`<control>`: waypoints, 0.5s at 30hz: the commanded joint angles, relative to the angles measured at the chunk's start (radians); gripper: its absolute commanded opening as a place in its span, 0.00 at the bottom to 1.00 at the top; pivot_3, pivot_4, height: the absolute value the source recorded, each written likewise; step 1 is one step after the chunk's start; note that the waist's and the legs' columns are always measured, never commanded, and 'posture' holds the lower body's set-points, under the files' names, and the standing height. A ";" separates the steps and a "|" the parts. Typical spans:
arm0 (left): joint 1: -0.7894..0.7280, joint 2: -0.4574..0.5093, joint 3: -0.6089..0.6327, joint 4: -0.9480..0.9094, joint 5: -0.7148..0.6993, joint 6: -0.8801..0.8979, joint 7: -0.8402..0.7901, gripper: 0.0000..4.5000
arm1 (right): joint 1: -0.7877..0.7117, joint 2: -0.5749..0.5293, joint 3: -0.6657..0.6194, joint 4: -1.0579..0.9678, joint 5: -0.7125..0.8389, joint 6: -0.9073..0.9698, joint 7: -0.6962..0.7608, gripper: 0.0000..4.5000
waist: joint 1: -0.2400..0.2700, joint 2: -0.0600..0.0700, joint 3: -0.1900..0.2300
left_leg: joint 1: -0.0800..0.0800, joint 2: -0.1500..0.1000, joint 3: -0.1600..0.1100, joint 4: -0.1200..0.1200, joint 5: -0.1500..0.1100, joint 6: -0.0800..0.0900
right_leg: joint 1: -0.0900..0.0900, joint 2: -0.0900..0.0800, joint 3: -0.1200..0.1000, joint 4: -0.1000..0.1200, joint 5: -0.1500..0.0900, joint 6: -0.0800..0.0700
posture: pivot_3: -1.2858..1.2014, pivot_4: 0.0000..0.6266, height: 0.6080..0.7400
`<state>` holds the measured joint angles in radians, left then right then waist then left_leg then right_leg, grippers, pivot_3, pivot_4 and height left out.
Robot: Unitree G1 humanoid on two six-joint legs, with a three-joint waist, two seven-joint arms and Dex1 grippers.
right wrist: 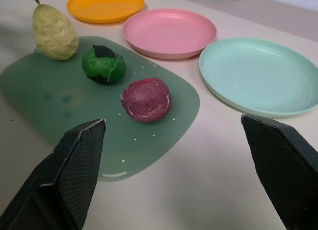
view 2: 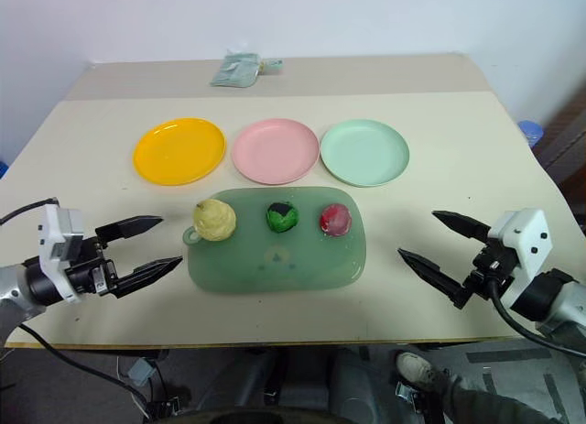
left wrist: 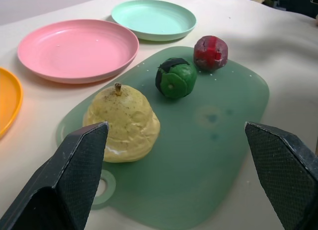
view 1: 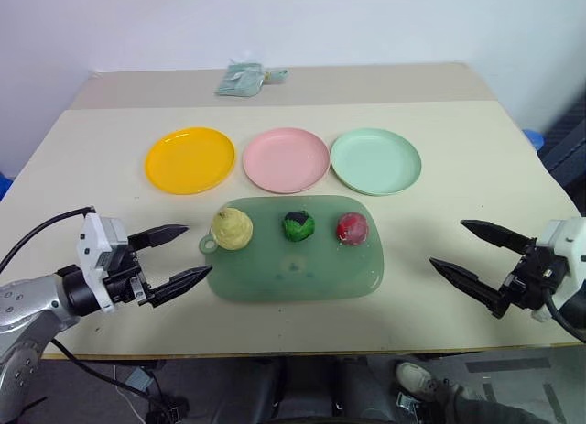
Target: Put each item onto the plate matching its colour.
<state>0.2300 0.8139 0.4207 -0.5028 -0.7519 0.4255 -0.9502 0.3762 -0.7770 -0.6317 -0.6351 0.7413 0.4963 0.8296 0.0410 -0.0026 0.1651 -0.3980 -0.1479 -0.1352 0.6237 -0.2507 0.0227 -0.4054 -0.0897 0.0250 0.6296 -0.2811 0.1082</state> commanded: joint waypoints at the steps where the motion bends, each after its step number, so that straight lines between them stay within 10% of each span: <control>1: -0.012 -0.013 -0.007 -0.029 0.006 -0.006 0.014 1.00 | 0.014 0.007 -0.041 -0.048 0.021 -0.002 -0.006 0.99 | 0.000 0.000 0.000 | 0.000 0.000 0.000 0.000 0.000 0.000 | 0.000 0.000 0.000 0.000 0.000 0.000 | 0.52 0.24 1.00; 15: -0.024 -0.036 -0.035 -0.037 0.019 0.000 0.045 1.00 | 0.013 0.014 -0.001 -0.013 0.000 -0.055 0.033 0.99 | -0.001 0.000 0.000 | 0.000 0.000 0.000 0.002 0.000 0.000 | 0.000 0.000 0.000 0.001 0.000 0.000 | 0.52 0.24 1.00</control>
<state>0.2024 0.7797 0.3777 -0.5077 -0.7382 0.4274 -0.9105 0.4018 -0.7668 -0.6341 -0.6419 0.7454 0.4685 0.8555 0.0404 -0.0027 0.1652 -0.3979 -0.1479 -0.1352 0.6260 -0.2505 0.0230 -0.4047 -0.0895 0.0248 0.6303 -0.2807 0.1082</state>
